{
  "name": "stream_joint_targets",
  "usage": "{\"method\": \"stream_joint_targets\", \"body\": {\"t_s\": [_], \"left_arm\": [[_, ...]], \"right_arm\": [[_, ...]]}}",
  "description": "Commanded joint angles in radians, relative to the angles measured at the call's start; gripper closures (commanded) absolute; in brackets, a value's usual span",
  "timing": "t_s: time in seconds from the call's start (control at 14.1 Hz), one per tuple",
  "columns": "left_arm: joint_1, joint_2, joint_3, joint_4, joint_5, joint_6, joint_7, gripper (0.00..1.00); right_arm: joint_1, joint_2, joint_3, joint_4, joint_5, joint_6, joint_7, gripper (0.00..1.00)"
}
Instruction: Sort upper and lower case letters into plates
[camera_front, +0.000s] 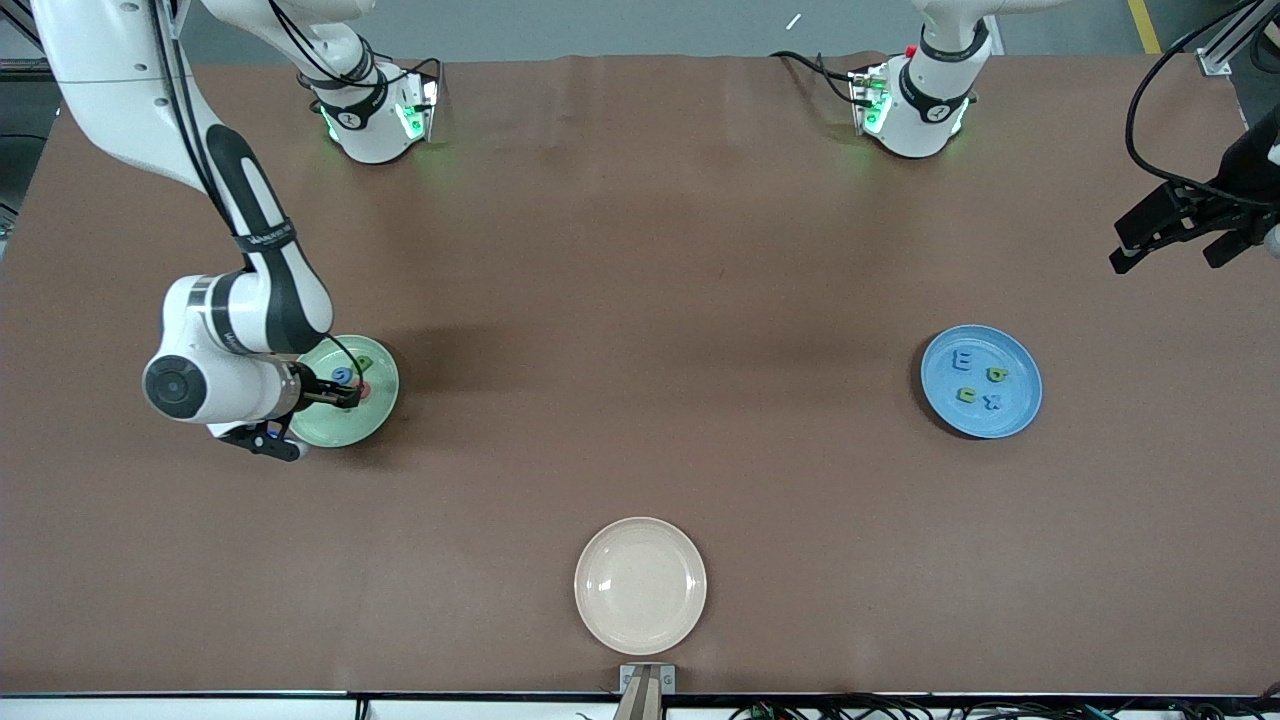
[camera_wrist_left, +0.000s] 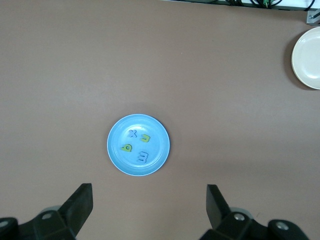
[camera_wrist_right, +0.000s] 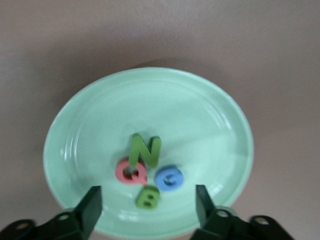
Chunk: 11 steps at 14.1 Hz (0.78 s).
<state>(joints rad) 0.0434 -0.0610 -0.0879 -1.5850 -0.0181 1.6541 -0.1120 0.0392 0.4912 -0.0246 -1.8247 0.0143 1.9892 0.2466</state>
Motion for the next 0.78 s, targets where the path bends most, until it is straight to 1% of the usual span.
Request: {"method": "stream_joint_targets", "body": {"t_s": [0.0, 0.07, 0.21, 0.35, 0.42, 0.57, 0.71], "left_arm": [[-0.002, 0.018, -0.004, 0.031, 0.0, -0.019, 0.006, 0.0], [-0.007, 0.032, -0.004, 0.039, 0.003, -0.019, 0.006, 0.0], [-0.005, 0.039, -0.004, 0.065, -0.002, -0.014, 0.008, 0.0], [-0.004, 0.039, -0.004, 0.066, 0.0, -0.014, 0.005, 0.0], [-0.004, 0.039, -0.004, 0.066, -0.002, -0.014, 0.003, 0.0], [-0.004, 0.039, -0.004, 0.066, -0.003, -0.014, 0.003, 0.0], [-0.004, 0.039, -0.004, 0.065, -0.003, -0.014, 0.003, 0.0]], "right_arm": [[-0.056, -0.031, 0.012, 0.138, -0.005, -0.188, -0.149, 0.0], [-0.07, -0.037, 0.009, 0.206, -0.008, -0.273, -0.191, 0.0], [-0.099, -0.048, 0.012, 0.336, -0.042, -0.43, -0.246, 0.0], [-0.102, -0.091, 0.011, 0.431, -0.05, -0.554, -0.309, 0.0], [-0.104, -0.126, 0.011, 0.447, -0.05, -0.584, -0.323, 0.0], [-0.12, -0.196, 0.009, 0.45, -0.05, -0.592, -0.369, 0.0], [-0.13, -0.203, 0.011, 0.459, -0.048, -0.593, -0.404, 0.0]]}}
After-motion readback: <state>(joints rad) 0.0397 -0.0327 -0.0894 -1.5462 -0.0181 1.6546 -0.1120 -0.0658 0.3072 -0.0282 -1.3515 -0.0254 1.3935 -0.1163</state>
